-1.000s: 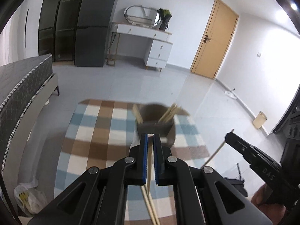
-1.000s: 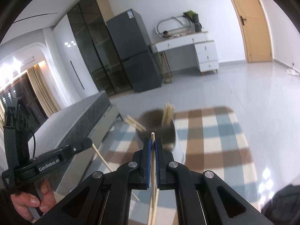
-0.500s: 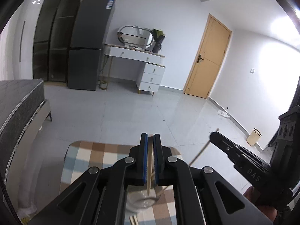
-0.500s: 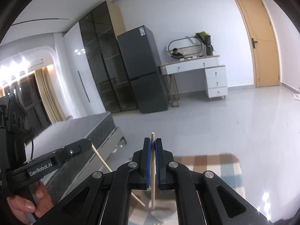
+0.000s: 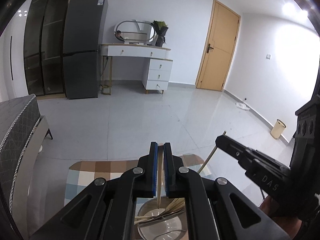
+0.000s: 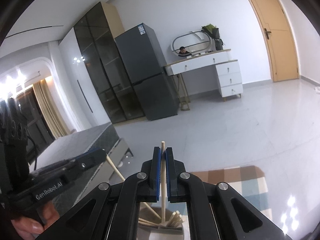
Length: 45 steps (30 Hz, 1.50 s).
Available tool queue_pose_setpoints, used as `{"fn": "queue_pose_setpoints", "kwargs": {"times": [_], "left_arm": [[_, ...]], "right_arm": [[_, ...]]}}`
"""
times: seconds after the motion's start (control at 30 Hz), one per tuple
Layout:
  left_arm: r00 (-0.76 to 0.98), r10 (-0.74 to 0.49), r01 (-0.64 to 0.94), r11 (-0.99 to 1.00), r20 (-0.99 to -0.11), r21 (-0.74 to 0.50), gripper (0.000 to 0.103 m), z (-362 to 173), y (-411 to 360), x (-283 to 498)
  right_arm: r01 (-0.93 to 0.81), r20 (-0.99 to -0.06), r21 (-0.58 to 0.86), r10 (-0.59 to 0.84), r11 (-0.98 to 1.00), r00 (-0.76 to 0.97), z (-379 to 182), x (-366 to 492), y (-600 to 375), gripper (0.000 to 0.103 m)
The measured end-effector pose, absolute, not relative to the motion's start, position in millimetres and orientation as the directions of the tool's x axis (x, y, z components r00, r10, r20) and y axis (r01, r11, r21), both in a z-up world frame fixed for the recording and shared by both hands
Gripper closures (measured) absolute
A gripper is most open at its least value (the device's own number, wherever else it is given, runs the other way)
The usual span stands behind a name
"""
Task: Organize utensils
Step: 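Raise both held chopsticks up over the holder opening, then open both grippers to drop the chopsticks into the holder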
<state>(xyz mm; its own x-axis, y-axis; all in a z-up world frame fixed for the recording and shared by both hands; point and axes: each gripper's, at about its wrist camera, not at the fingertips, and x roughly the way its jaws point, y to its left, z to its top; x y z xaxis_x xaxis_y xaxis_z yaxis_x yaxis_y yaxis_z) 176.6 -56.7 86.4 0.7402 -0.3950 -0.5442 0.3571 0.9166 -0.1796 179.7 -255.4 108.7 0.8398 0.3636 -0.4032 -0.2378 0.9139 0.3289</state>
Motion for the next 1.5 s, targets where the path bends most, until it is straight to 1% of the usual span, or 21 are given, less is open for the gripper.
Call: {"fn": "queue_pose_setpoints", "kwargs": {"times": [0.17,0.47,0.6,0.73,0.83,0.87,0.9,0.93,0.97,1.03,1.1,1.17,1.27,1.3,1.37,1.43,1.47,1.5], "left_arm": [[0.718,-0.402,0.362,0.913,-0.569,-0.188,0.102,73.8,-54.9,172.5],[0.658,-0.404,0.372,0.908,-0.635,-0.192,0.102,62.8,-63.7,176.4],[0.609,-0.410,0.379,0.902,-0.679,-0.205,0.102,50.5,-66.1,178.9],[0.515,-0.435,0.400,0.884,-0.739,-0.242,0.102,34.4,-70.0,184.2],[0.508,-0.431,0.372,0.891,-0.746,-0.261,0.101,37.4,-63.4,183.4],[0.508,-0.422,0.358,0.897,-0.751,-0.261,0.098,39.4,-61.0,182.5],[0.507,-0.416,0.345,0.901,-0.755,-0.265,0.095,42.5,-59.1,181.8],[0.510,-0.414,0.336,0.903,-0.754,-0.268,0.084,46.2,-57.6,178.6],[0.518,-0.411,0.329,0.905,-0.750,-0.269,0.071,49.9,-55.6,175.1],[0.554,-0.403,0.319,0.911,-0.729,-0.262,0.058,62.0,-51.3,163.0],[0.581,-0.390,0.313,0.917,-0.715,-0.246,0.053,69.2,-47.4,155.0],[0.609,-0.358,0.293,0.931,-0.708,-0.219,0.046,84.3,-46.3,140.3],[0.641,-0.359,0.288,0.932,-0.678,-0.221,0.037,105.1,-41.6,118.6],[0.649,-0.366,0.290,0.930,-0.667,-0.227,0.036,112.6,-39.6,110.3],[0.669,-0.366,0.289,0.930,-0.646,-0.228,0.034,125.6,-36.6,95.2],[0.696,-0.353,0.279,0.935,-0.625,-0.218,0.031,136.7,-33.8,81.2],[0.724,-0.336,0.262,0.942,-0.603,-0.211,0.028,144.5,-31.0,70.6],[0.738,-0.327,0.253,0.945,-0.590,-0.208,0.025,148.5,-28.8,64.7]], "right_arm": [[-0.249,-0.406,0.344,0.383,0.905,0.830,90.9,183.0,-253.7,0.099],[-0.280,-0.465,0.301,0.397,0.912,0.792,61.4,180.0,-240.1,0.099],[-0.283,-0.505,0.293,0.399,0.913,0.765,41.3,176.1,-233.6,0.099],[-0.278,-0.556,0.306,0.408,0.910,0.724,19.7,178.1,-229.3,0.097],[-0.276,-0.570,0.305,0.407,0.911,0.713,14.7,171.2,-230.5,0.095],[-0.278,-0.566,0.309,0.411,0.910,0.715,15.7,167.5,-232.6,0.091],[-0.273,-0.562,0.309,0.407,0.911,0.720,17.1,164.3,-234.7,0.082],[-0.265,-0.554,0.311,0.401,0.913,0.729,19.3,159.8,-238.0,0.076],[-0.259,-0.539,0.323,0.402,0.910,0.740,22.3,153.8,-242.2,0.067],[-0.253,-0.518,0.337,0.403,0.907,0.755,29.4,143.8,-247.4,0.064],[-0.245,-0.506,0.332,0.391,0.911,0.769,39.6,130.6,-250.7,0.055],[-0.242,-0.491,0.329,0.385,0.913,0.782,49.1,118.1,-252.5,0.052],[-0.242,-0.482,0.327,0.382,0.913,0.789,63.3,100.1,-252.6,0.045],[-0.242,-0.478,0.331,0.383,0.912,0.790,69.6,92.0,-252.5,0.039],[-0.240,-0.456,0.325,0.374,0.915,0.807,80.3,75.7,-253.2,0.033],[-0.239,-0.429,0.323,0.367,0.916,0.825,87.9,60.7,-254.1,0.030],[-0.239,-0.416,0.324,0.365,0.915,0.833,93.3,49.4,-254.1,0.026],[-0.234,-0.409,0.324,0.359,0.916,0.839,96.7,41.1,-253.9,0.024]]}}
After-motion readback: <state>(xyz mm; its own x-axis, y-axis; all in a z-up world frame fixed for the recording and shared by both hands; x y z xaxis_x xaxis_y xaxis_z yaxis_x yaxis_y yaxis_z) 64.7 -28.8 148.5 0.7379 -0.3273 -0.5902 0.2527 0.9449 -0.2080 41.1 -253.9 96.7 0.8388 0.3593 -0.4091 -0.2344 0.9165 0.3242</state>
